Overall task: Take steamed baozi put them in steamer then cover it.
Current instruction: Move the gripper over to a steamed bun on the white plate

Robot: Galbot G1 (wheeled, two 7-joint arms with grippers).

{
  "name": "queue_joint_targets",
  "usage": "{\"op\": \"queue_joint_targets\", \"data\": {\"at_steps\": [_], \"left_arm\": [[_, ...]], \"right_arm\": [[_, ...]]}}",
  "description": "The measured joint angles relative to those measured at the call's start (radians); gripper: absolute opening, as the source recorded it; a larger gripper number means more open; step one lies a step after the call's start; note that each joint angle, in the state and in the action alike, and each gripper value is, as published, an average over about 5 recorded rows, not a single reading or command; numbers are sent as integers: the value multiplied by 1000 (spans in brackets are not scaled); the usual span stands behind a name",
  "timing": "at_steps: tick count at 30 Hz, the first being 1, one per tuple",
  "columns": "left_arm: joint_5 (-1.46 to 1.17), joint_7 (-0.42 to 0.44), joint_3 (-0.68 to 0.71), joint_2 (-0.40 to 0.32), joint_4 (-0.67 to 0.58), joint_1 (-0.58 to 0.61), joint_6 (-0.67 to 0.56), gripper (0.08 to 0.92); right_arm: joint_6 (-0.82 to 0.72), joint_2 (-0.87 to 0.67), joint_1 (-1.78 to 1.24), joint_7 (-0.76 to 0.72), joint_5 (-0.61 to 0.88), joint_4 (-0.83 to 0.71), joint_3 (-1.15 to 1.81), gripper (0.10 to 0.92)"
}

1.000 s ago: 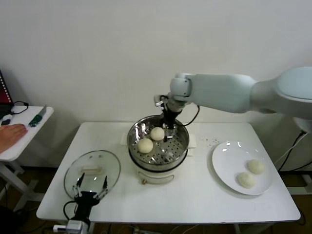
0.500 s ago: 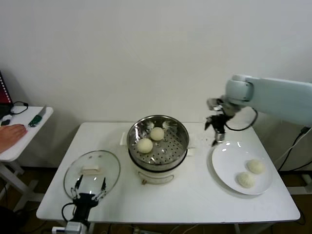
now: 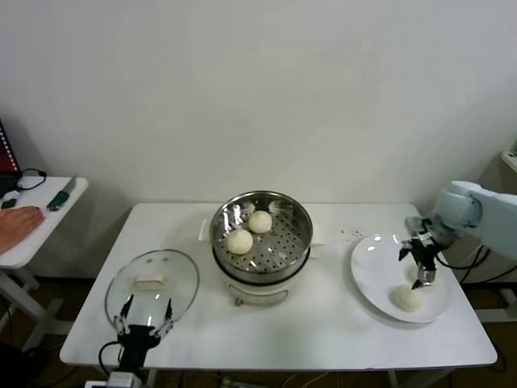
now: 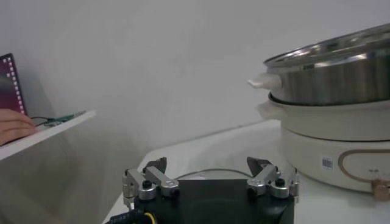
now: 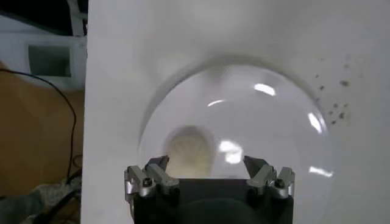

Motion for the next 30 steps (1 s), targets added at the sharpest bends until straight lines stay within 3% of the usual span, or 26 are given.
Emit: {"op": "queue_joint_targets", "data": {"at_steps": [26,30], "left_arm": [[13,-2,-14,-7,13,17,-2,823],[14,-2,-12,-7,13,16,-1,823]], "right_arm": [[35,42,-307,12,-134,-137,253,822],[41,54,-315,10,-141,-153,261,782]]}}
